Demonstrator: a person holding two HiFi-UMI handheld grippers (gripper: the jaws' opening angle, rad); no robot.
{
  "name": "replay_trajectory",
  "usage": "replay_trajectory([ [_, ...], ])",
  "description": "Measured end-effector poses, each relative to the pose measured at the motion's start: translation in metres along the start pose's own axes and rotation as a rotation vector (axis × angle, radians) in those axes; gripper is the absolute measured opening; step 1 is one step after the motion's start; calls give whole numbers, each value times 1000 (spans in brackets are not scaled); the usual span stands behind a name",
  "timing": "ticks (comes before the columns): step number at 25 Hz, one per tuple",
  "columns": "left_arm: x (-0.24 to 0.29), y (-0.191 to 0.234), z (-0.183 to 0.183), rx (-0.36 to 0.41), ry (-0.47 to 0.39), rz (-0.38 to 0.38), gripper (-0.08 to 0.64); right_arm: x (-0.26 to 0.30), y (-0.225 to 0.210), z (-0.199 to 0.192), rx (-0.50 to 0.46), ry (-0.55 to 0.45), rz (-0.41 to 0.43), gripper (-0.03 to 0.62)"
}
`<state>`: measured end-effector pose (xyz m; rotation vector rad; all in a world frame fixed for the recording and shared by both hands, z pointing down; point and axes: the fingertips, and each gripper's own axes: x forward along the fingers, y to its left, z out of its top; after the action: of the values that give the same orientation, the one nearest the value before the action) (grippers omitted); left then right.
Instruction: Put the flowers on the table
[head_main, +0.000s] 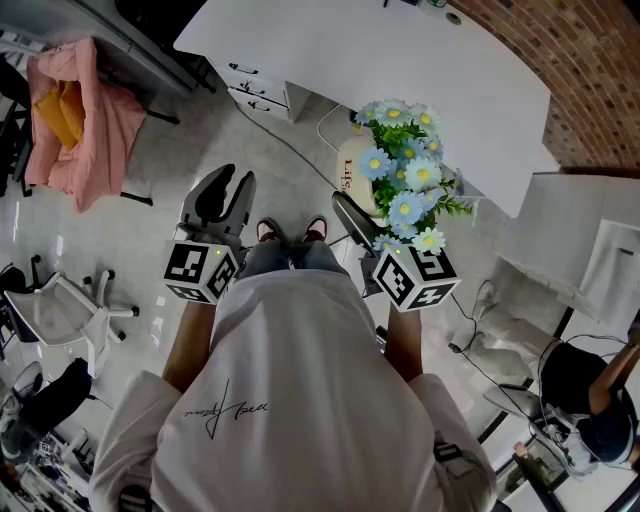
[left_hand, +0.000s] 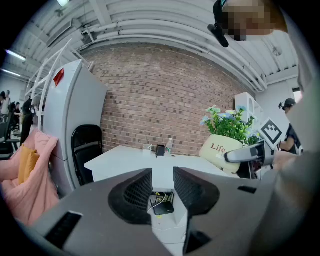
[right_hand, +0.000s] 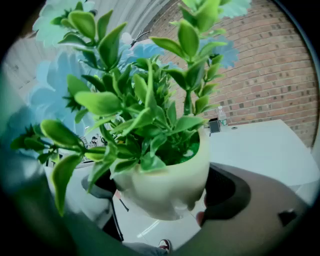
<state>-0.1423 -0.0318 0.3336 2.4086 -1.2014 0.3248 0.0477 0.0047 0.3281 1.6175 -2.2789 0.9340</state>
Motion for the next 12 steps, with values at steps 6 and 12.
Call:
replay_trajectory([
  [6, 2, -9, -2, 17, -13, -5, 132, 0, -1, -1, -11, -20, 13, 503],
  [12, -4, -17, -1, 28, -27, 8, 132, -2, 2, 2, -26, -31, 47, 503],
])
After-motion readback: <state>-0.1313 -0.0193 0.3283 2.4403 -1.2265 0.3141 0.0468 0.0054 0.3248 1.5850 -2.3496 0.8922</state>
